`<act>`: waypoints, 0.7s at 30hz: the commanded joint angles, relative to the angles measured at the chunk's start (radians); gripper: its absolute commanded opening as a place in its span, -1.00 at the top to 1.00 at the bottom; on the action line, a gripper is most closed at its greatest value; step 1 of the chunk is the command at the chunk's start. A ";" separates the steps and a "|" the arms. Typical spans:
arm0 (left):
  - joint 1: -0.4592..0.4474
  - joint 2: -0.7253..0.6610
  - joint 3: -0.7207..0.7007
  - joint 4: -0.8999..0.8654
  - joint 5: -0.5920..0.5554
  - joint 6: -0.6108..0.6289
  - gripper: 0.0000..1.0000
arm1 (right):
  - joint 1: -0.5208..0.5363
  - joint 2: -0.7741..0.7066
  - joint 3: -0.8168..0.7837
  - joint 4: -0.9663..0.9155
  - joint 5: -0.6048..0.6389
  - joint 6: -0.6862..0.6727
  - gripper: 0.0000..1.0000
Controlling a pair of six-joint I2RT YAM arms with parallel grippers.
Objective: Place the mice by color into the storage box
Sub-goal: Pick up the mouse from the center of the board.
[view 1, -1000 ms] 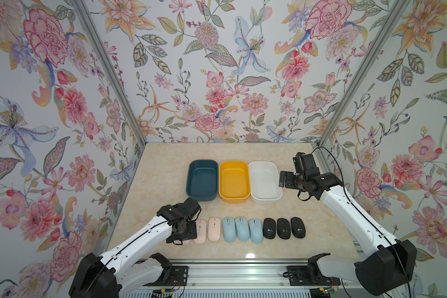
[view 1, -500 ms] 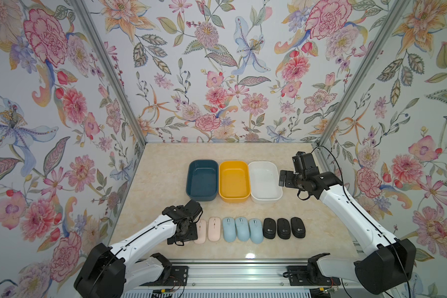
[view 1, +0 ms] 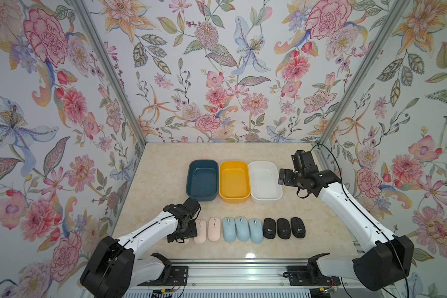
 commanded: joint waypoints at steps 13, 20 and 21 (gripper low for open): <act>0.063 0.119 0.017 0.063 -0.009 0.079 -0.53 | 0.011 0.022 0.037 -0.010 0.016 0.005 -0.98; 0.063 0.111 0.013 0.063 0.004 0.078 -0.20 | 0.011 0.018 0.032 -0.007 0.020 -0.001 -0.95; 0.063 0.109 0.010 0.063 0.006 0.078 -0.16 | 0.011 0.017 0.031 -0.005 0.020 -0.002 -0.95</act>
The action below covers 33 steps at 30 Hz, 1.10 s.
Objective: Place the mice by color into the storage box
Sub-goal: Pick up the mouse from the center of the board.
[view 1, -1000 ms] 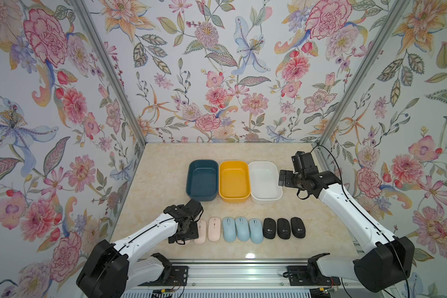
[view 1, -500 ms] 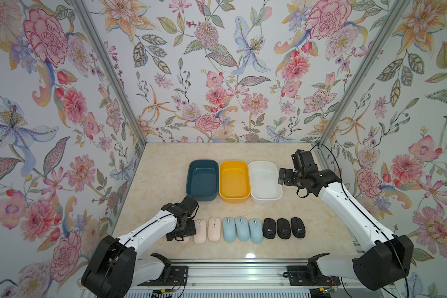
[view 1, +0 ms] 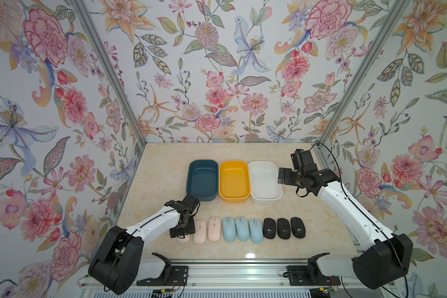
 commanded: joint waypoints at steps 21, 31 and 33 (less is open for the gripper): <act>0.011 -0.126 0.170 -0.195 -0.019 0.014 -0.06 | 0.007 0.021 0.034 0.003 0.020 0.011 -0.96; 0.019 -0.026 0.492 -0.267 -0.017 0.055 -0.07 | 0.006 0.038 0.090 -0.008 0.016 0.009 -0.95; 0.023 0.019 0.558 -0.270 -0.021 0.073 -0.07 | 0.007 0.038 0.108 -0.011 0.019 0.005 -0.95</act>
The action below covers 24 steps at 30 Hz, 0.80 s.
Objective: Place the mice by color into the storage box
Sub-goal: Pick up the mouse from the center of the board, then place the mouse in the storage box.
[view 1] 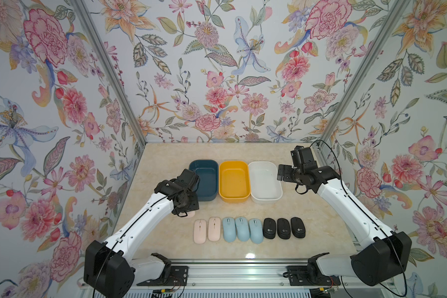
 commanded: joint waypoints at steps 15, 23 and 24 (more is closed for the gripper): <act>0.076 0.548 0.544 -0.032 -0.034 0.192 -0.09 | 0.007 0.028 0.095 -0.028 0.053 -0.007 -0.96; 0.109 0.775 0.773 -0.031 -0.008 0.230 -0.11 | 0.006 0.014 0.096 -0.037 0.065 -0.003 -0.96; 0.114 0.800 0.796 -0.031 -0.003 0.232 -0.11 | 0.007 0.011 0.095 -0.040 0.067 -0.001 -0.96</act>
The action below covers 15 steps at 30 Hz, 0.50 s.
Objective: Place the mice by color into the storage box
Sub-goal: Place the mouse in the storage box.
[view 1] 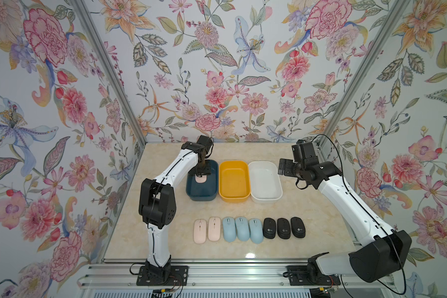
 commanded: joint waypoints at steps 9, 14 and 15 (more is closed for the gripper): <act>0.043 0.241 0.200 -0.015 0.020 0.059 -0.12 | 0.007 -0.054 -0.015 -0.045 0.047 0.004 -0.96; 0.046 0.320 0.256 -0.014 0.023 0.067 -0.13 | 0.006 -0.062 -0.014 -0.067 0.062 0.009 -0.96; 0.047 0.329 0.262 -0.014 0.024 0.067 -0.13 | 0.007 -0.064 -0.013 -0.068 0.065 0.011 -0.96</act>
